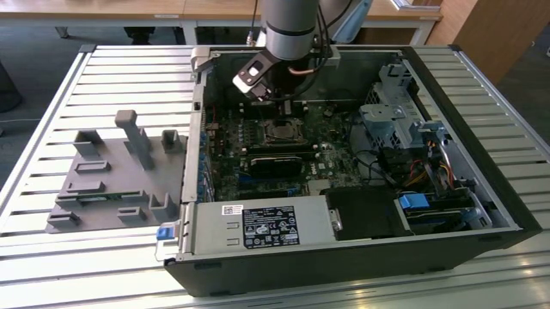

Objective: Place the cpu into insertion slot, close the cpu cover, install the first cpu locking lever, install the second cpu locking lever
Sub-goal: 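Close the cpu cover, then install the first cpu locking lever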

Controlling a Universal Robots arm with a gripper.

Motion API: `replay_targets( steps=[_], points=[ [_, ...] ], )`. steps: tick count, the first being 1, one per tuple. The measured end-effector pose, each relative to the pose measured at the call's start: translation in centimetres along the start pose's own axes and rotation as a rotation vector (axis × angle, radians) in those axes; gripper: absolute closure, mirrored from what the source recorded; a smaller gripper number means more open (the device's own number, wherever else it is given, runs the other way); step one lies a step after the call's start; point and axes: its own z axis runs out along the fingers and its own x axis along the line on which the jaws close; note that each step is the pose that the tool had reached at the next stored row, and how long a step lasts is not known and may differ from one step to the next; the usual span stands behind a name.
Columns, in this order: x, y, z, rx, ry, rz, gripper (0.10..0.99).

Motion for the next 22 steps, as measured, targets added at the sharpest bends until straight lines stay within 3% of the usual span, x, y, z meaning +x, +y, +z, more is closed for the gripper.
replay_targets(
  steps=[13,22],
  points=[
    [0.0,0.71,0.01,0.0,0.0,0.0,0.98],
    [0.01,0.78,-0.05,0.0,-0.0002,0.0,0.98]
  ],
)
